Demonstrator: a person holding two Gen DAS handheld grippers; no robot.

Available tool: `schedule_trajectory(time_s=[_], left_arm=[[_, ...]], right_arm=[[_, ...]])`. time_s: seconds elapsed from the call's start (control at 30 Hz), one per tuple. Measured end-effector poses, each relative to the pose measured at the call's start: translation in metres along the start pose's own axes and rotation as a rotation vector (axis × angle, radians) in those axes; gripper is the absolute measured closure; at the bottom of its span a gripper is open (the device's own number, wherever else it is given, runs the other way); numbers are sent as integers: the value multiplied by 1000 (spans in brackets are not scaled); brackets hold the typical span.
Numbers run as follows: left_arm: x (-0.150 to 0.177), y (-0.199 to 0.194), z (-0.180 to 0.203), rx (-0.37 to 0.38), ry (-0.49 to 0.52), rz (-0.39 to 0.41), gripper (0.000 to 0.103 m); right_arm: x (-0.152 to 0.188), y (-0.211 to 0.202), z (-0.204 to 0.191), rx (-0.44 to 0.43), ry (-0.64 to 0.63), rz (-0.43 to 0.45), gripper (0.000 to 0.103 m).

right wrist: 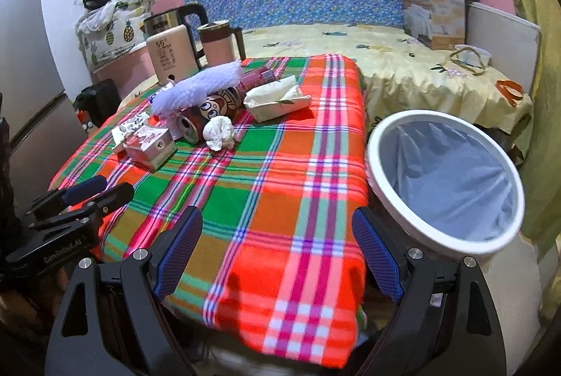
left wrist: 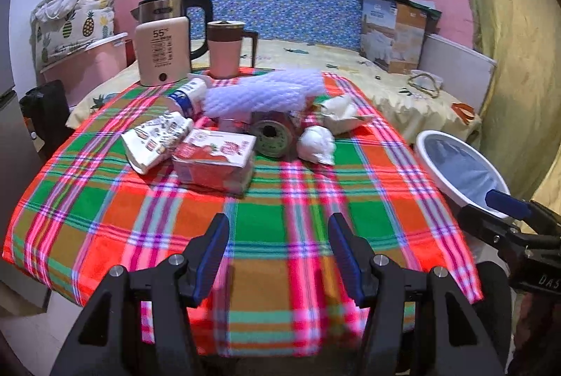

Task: Collect trash
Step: 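Grasp the white tissue with right tool while left tool grasps the milk carton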

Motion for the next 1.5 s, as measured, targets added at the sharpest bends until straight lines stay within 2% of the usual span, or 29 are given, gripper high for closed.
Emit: schedule_trajectory(time_s=[0.23, 0.37, 0.83, 0.97, 1.0, 1.13, 1.2, 1.3, 1.43, 1.5], left_arm=[[-15, 17, -28, -33, -30, 8, 42], [-24, 24, -43, -36, -36, 12, 38], [-37, 49, -63, -1, 3, 8, 27], [-40, 54, -62, 23, 17, 3, 26], [-41, 55, -61, 27, 24, 2, 26], [-42, 58, -56, 52, 37, -2, 22], [-42, 62, -55, 53, 36, -12, 21], [-40, 71, -56, 19, 23, -46, 21], [-37, 75, -56, 15, 5, -66, 21], [-36, 75, -57, 25, -13, -67, 26]], right_arm=[[-19, 25, -16, -31, -46, -24, 15], [-27, 41, -24, -55, -56, -53, 19], [-48, 93, -44, -96, -102, -141, 31], [-49, 98, -43, -114, -90, -177, 42], [-48, 97, -43, -117, -90, -177, 49], [-49, 96, -41, -117, -90, -178, 62], [-48, 94, -40, -118, -90, -176, 73], [-46, 92, -39, -119, -95, -166, 80], [-52, 94, -39, -127, -91, -159, 85], [-52, 93, -38, -131, -90, -151, 87]])
Point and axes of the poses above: each gripper's, at about its wrist camera, not at the fingertips, and y roughly the way its jaws point, z to its right, x to its underside, the point moved 5 cm from there along y, roughly the way its jaws point, and after that the axes turned 7 degrees about -z, right-handed, at the moved point
